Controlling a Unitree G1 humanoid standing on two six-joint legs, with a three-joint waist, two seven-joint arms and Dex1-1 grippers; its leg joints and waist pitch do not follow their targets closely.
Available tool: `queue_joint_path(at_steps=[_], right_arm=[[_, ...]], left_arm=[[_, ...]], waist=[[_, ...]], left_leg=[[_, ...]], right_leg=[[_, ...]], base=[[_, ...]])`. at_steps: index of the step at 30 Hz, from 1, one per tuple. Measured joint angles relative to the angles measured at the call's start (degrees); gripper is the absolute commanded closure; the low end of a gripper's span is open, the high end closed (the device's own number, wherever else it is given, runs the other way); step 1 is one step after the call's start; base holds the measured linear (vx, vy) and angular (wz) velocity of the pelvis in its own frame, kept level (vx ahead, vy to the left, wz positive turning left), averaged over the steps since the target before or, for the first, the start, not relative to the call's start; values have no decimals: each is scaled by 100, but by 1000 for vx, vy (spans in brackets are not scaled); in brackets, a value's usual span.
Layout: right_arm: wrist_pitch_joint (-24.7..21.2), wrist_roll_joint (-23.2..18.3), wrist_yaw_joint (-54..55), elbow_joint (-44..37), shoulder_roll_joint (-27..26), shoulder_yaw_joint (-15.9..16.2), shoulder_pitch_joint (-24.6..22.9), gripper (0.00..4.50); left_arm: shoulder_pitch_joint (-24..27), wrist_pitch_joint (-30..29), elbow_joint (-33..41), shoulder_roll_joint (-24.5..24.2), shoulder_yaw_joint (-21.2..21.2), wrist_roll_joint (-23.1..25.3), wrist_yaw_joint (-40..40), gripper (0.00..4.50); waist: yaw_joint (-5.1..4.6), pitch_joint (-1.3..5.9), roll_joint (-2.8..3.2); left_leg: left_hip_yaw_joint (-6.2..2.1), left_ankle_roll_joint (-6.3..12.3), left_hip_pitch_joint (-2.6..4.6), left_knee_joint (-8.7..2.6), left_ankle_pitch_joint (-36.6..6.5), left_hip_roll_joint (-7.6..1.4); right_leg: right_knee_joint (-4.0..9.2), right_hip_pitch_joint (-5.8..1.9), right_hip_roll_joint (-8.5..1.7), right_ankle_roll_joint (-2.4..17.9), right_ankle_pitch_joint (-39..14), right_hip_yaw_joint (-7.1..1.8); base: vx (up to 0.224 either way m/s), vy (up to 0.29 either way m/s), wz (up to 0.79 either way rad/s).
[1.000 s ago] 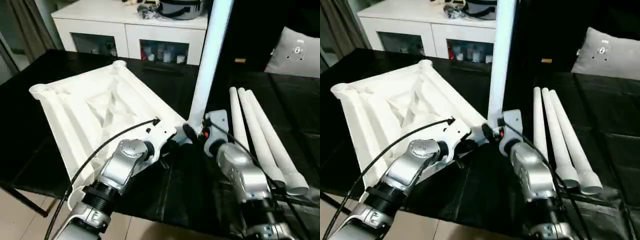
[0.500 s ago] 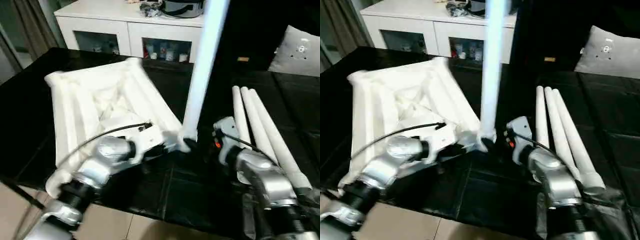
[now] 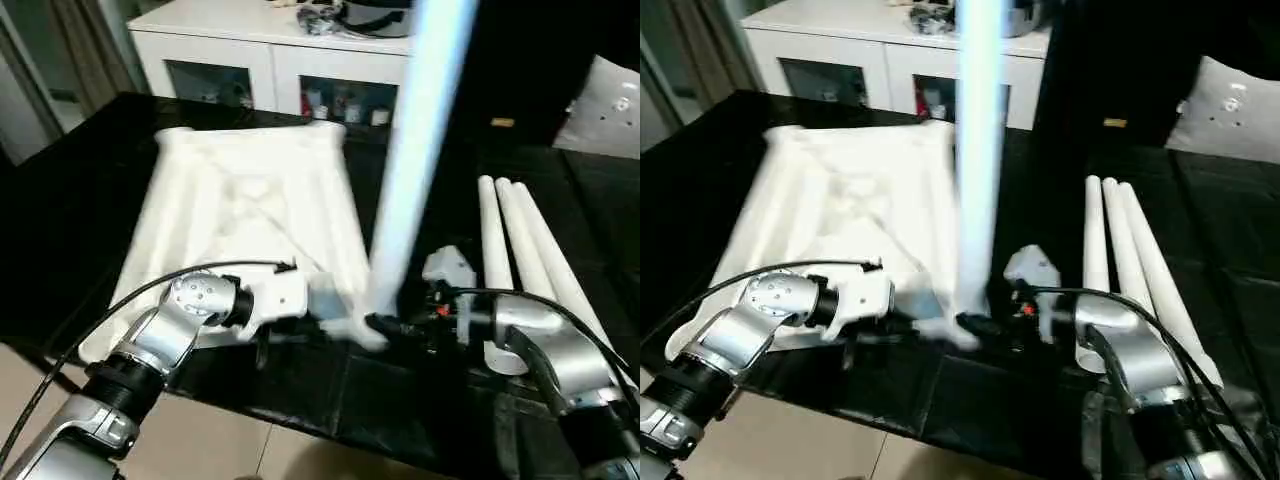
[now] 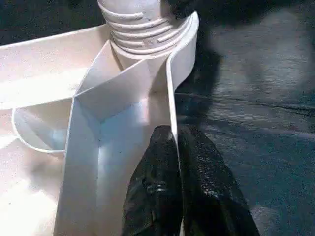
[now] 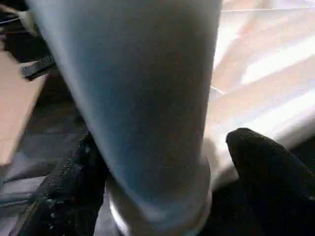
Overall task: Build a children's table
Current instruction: Rotate leg to tighten
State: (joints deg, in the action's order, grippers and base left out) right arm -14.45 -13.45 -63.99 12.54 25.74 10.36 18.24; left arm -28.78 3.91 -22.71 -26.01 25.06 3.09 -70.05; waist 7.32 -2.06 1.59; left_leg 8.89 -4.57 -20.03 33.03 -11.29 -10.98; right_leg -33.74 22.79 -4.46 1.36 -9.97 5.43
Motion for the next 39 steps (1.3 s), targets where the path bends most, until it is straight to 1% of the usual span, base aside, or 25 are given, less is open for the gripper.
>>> queue_joint_path(at_steps=[1,2,4,5,8,10,11,17,20,22,25,26,27,29,32,34,36,37,39], right_arm=[[0,-26,-75,2,15,32,0,111],[-1,-43,-125,8,27,42,0,111],[-12,-52,-261,11,57,73,0,134],[-16,-59,-305,11,70,91,0,134],[-37,-72,-400,11,84,125,0,164],[-56,-87,-416,11,85,127,0,171],[-61,-99,-426,10,85,129,-1,183],[-143,-199,-400,-39,69,102,-70,193],[-328,-266,-166,-242,-77,-53,-281,194],[-527,-248,222,-349,-288,-102,-322,194],[-694,-146,942,-344,-612,-242,-322,194],[-788,-65,1353,-319,-827,-351,-310,194],[-851,55,1842,-242,-1085,-464,-243,195],[-1009,268,2760,-52,-1462,-613,-36,196],[-1229,458,3813,171,-1854,-831,237,196],[-1216,583,4578,413,-2120,-1007,447,196],[-1136,635,4889,485,-2174,-1100,486,196],[-1109,642,4978,494,-2197,-1128,487,161],[-1062,649,5024,456,-2225,-1211,447,126]], left_arm=[[0,31,-1,-12,13,0,-29,450],[0,48,-1,-17,20,0,-49,450],[0,95,-6,-28,36,0,-103,450],[0,103,-9,-30,39,0,-117,450],[0,108,-9,-31,39,-2,-180,450],[0,107,-9,-35,39,-8,-204,450],[0,107,-9,-38,39,-15,-211,450],[24,-16,7,-42,22,-106,-234,450],[163,-325,135,19,-117,-169,-156,450],[227,-706,232,98,-235,-206,29,450],[247,-1257,325,274,-368,-192,430,450],[276,-1554,346,430,-470,-184,692,450],[286,-1807,342,619,-580,-121,1008,450],[261,-2234,336,969,-665,-64,1593,450],[200,-2540,224,1442,-749,-51,2262,450],[6,-2688,-58,1876,-793,78,2822,450],[-106,-2685,-250,2123,-779,137,3123,450],[-122,-2685,-278,2183,-777,156,3199,450],[-150,-2620,-309,2246,-710,220,3287,450]], waist=[[0,0,-1],[0,0,-2],[1,0,-3],[0,-1,-3],[0,1,-5],[0,4,-10],[-1,5,-11],[1,6,-10],[-5,9,-12],[-32,10,-14],[-127,11,-19],[-162,10,-20],[-219,7,-24],[-315,1,-26],[-420,-1,-26],[-431,0,-18],[-398,-1,0],[-391,0,1],[-371,1,3]], left_leg=[[0,0,1,7,0,0],[0,-3,2,11,-1,0],[-1,-11,5,16,-6,-1],[-1,-17,6,17,-8,-1],[-2,-16,6,20,-7,-2],[-2,-16,5,20,-7,-1],[-2,-16,4,20,-8,-2],[-2,-16,4,16,-8,-2],[-2,-16,7,15,-8,-2],[-2,-18,15,19,-5,-2],[-1,-27,39,22,15,-2],[0,-30,58,17,17,-1],[-1,-35,73,21,20,-1],[-4,-36,102,20,20,3],[-39,-35,100,3,19,1],[-39,-34,97,4,19,9],[-33,-31,92,-7,18,22],[-24,-28,92,-16,17,33],[-21,-6,88,-24,25,60]], right_leg=[[-10,1,-1,0,0,-2],[-18,2,-2,-1,-1,-2],[-30,2,-2,-3,-2,-2],[-33,2,-2,-3,-2,-2],[-35,2,-2,-3,-2,-2],[-34,2,-2,-3,-2,-2],[-34,2,-2,-3,-2,-2],[-34,3,-2,-2,-5,-1],[-35,1,-2,-3,-7,-2],[-39,-3,-2,0,-4,-2],[-38,-14,-2,-18,-13,-3],[-30,-29,-2,-20,-15,-2],[-32,-38,-2,-21,-15,-2],[-1,-56,-7,-25,-18,17],[94,-76,-7,-25,-18,71],[121,-88,-14,-25,-18,70],[148,-98,-29,-26,-17,71],[150,-98,-45,-27,-17,71],[150,-99,-72,-58,3,67]], base=[[0,0,0],[0,0,0],[0,0,0],[0,0,0],[0,0,0],[0,0,0],[0,0,0],[0,0,0],[0,0,0],[0,0,0],[0,0,0],[0,0,0],[0,0,0],[0,0,0],[0,0,0],[0,0,0],[0,0,0],[0,0,0],[0,0,0]])
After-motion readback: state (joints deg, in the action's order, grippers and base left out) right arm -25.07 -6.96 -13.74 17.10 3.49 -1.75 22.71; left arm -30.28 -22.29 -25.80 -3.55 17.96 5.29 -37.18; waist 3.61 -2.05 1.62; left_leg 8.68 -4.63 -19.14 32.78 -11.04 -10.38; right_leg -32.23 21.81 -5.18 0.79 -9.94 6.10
